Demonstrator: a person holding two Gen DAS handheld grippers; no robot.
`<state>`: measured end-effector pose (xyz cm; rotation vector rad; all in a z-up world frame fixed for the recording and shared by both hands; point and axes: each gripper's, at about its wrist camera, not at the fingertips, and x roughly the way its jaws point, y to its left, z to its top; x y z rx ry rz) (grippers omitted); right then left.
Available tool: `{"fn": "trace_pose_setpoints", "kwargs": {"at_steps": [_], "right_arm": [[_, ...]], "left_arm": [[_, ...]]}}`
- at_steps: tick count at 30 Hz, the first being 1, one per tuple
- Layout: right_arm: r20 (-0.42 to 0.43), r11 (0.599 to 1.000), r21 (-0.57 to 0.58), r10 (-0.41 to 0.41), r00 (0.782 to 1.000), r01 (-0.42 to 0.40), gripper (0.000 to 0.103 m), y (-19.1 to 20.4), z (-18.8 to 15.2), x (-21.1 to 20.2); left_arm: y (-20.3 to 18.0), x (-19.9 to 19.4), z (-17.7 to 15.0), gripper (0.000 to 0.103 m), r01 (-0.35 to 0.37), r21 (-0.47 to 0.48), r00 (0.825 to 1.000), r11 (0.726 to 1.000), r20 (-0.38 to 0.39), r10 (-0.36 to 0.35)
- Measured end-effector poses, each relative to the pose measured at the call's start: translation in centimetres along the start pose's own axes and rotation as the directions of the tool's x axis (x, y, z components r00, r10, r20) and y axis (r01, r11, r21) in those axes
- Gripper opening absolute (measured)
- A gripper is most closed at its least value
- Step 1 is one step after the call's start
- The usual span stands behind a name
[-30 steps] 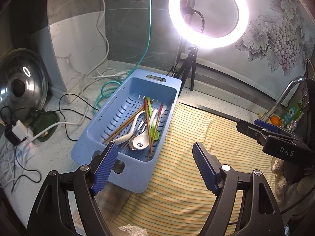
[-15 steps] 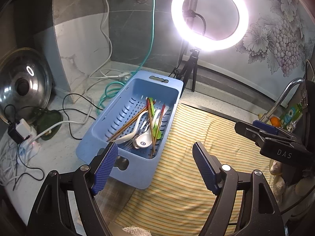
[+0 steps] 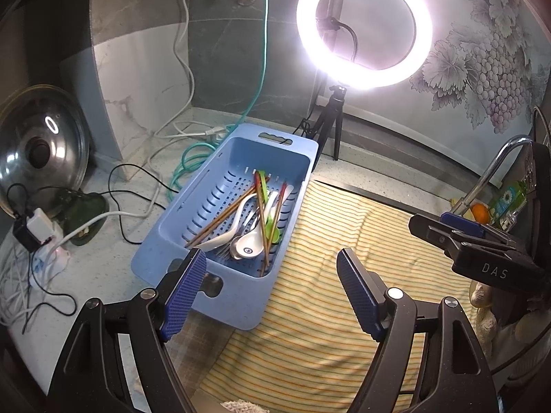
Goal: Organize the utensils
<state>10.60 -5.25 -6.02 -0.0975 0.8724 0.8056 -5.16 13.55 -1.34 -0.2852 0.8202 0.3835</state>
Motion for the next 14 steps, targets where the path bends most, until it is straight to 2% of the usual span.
{"fn": "trace_pose_setpoints", "kwargs": {"at_steps": [14], "right_arm": [[-0.014, 1.0, 0.008, 0.0, 1.0, 0.0, 0.081, -0.31, -0.25, 0.48]], "left_arm": [[0.18, 0.23, 0.16, 0.078, -0.025, 0.002, 1.0, 1.0, 0.008, 0.025]]}}
